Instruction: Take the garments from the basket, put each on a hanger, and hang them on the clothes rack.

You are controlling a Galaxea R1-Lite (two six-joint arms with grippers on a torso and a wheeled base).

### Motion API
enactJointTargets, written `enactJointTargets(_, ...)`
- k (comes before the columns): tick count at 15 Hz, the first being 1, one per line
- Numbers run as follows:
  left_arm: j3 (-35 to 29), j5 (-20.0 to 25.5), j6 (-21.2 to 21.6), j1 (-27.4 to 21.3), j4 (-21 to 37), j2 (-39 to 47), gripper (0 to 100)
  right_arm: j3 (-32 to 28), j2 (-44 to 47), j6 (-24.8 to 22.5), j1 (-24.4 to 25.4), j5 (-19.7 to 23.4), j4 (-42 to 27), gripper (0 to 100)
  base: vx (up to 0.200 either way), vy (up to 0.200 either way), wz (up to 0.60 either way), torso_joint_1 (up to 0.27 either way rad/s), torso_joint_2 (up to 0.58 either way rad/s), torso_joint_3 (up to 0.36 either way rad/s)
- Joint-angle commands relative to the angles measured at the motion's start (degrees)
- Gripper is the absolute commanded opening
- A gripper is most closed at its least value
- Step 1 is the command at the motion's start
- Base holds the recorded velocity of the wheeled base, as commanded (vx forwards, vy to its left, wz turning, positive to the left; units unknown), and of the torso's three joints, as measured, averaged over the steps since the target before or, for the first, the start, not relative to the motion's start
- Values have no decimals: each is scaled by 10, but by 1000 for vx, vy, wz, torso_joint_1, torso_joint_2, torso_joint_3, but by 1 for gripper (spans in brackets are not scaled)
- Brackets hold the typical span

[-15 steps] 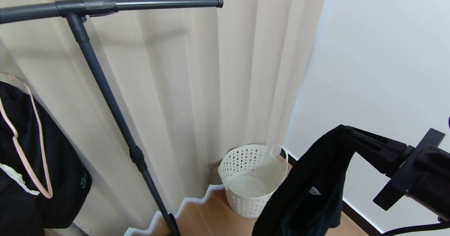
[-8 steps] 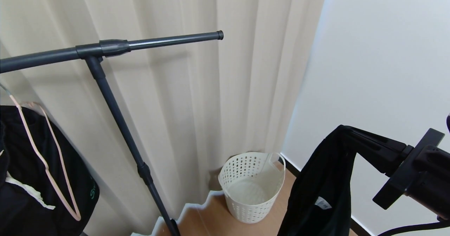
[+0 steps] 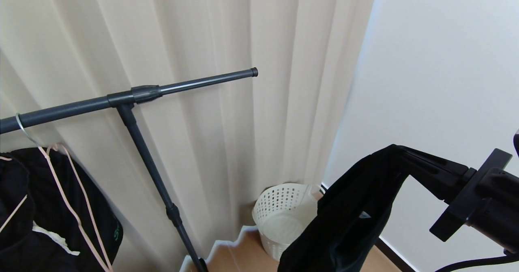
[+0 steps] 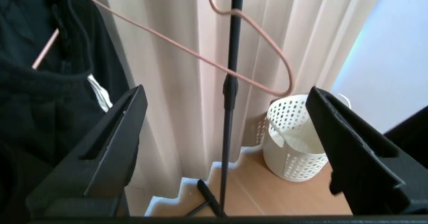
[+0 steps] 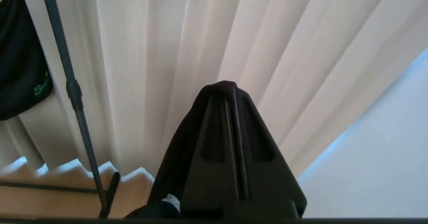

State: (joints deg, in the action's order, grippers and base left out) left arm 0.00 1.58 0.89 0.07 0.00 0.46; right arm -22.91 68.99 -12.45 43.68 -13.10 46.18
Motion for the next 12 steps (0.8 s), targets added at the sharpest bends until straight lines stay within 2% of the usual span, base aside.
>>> enactJointTargets(1,0,0,-1,1,0,1,100,0,0,0,0,0,1,0,0,0,0,183,-398,-222)
enactJointTargets(5,0,-1,0,1,-1,1,100,6,-7,-2,0,-1,1,0,0,0,0,177,-381,-206)
enactJointTargets(7,0,-1,0,1,-1,1,100,5,-10,-2,1,0,1,0,0,0,0,63,-139,-68)
enactJointTargets(12,0,0,5,1,-1,1,100,6,-11,-2,1,-1,1,0,0,0,600,9,-11,-5)
